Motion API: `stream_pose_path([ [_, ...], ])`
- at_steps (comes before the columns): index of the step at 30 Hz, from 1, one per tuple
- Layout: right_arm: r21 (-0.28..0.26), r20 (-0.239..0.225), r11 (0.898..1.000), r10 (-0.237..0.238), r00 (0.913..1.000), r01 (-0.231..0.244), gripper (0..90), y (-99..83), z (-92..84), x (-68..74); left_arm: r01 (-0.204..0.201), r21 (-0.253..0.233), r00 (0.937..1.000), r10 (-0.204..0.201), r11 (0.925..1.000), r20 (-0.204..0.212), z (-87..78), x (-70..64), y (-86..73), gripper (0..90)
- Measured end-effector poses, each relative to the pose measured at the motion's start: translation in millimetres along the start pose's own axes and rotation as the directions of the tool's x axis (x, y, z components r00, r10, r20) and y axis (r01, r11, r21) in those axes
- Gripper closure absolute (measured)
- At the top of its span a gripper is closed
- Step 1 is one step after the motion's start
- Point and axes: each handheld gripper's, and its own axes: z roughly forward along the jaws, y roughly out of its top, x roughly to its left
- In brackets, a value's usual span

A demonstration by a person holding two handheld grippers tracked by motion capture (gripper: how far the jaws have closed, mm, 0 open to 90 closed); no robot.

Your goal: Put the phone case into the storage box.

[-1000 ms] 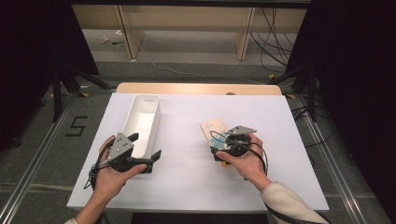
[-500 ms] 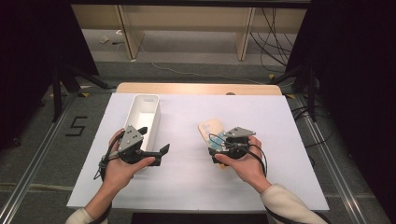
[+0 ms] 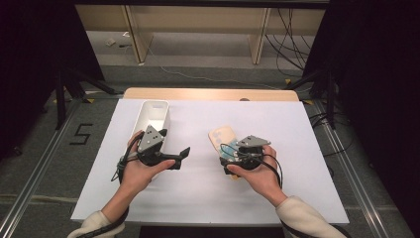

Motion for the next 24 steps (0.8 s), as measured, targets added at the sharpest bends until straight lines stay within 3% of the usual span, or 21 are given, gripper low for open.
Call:
stream_pose_path([
  [24,-0.054,-0.043,0.996,-0.073,0.9964,0.071,11.4,-0.8,-5.6,4.2,0.017,0.015,0.9997,-0.017,0.9997,0.019,17.4,-5.5,10.8,6.1],
])
